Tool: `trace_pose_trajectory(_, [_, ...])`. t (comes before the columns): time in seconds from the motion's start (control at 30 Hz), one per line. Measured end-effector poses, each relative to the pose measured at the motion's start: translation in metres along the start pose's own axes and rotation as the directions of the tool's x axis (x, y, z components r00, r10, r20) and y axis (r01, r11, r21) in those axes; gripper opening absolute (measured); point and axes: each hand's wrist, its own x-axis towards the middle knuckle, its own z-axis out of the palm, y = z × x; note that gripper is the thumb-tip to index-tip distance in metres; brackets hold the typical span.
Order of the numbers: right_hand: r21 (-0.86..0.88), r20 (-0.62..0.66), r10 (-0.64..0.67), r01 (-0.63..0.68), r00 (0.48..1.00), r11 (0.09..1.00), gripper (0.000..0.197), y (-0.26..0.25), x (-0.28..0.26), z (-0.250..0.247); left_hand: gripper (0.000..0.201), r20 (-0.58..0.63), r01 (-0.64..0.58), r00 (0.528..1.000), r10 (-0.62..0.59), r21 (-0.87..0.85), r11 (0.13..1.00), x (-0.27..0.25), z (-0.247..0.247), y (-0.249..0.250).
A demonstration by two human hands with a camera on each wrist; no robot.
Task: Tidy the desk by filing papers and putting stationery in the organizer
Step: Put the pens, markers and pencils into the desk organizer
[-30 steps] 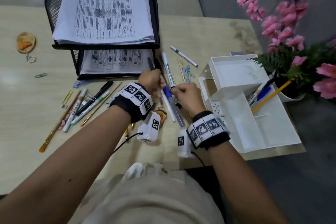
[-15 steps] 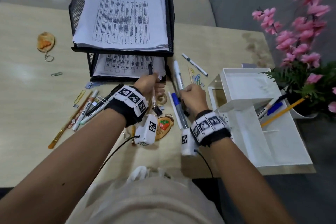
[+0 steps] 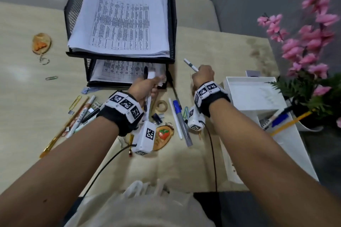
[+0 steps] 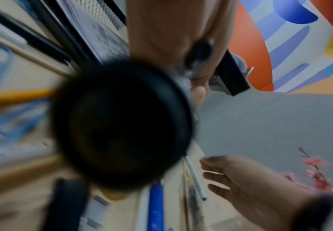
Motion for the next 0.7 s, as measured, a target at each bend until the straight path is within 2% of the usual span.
trace_pose_trajectory(0.1, [-0.152,-0.002,0.047,-0.047,0.999,0.987,0.029,0.006,0.017,0.007,0.041,-0.192,-0.091,0.976,0.099,0.052,0.995,0.010,-0.013,-0.006])
trace_pose_trajectory(0.17, [-0.224,0.010,0.022,-0.019,1.000,0.974,0.025,0.009,0.017,0.010,0.033,-0.235,-0.110,0.965,0.113,0.028,0.994,0.012,-0.015,-0.006])
trace_pose_trajectory(0.23, [-0.245,0.011,-0.017,0.019,1.000,0.969,0.023,0.007,0.013,0.008,0.020,-0.219,-0.094,0.973,0.079,-0.059,0.994,0.011,-0.012,-0.003])
trace_pose_trajectory(0.3, [-0.173,-0.010,-0.022,0.020,1.000,0.985,0.024,0.001,0.005,0.000,0.021,-0.202,-0.052,0.979,0.021,-0.151,0.987,0.010,-0.007,-0.002])
trace_pose_trajectory(0.37, [0.004,-0.023,-0.013,0.013,1.000,1.000,0.023,-0.006,-0.013,-0.006,0.021,-0.181,0.003,0.983,-0.040,-0.201,0.980,0.010,0.001,-0.002])
trace_pose_trajectory(0.43, [0.185,-0.003,-0.026,0.026,1.000,0.982,0.012,-0.009,-0.041,-0.005,0.020,-0.105,0.082,0.988,-0.109,-0.238,0.968,0.010,0.009,-0.002])
trace_pose_trajectory(0.5, [0.294,0.033,-0.085,0.072,0.996,0.953,0.012,-0.008,-0.072,0.000,0.028,-0.014,0.145,0.988,-0.155,-0.273,0.951,0.011,0.017,-0.003])
trace_pose_trajectory(0.57, [0.346,0.087,-0.158,0.119,0.984,0.931,0.015,-0.007,-0.094,0.007,0.031,0.003,0.147,0.989,-0.151,-0.265,0.953,0.012,0.022,-0.005])
trace_pose_trajectory(0.7, [0.360,0.119,-0.237,0.180,0.964,0.915,0.032,-0.006,-0.112,0.014,0.019,-0.020,0.138,0.989,-0.148,-0.255,0.957,0.003,0.022,-0.002])
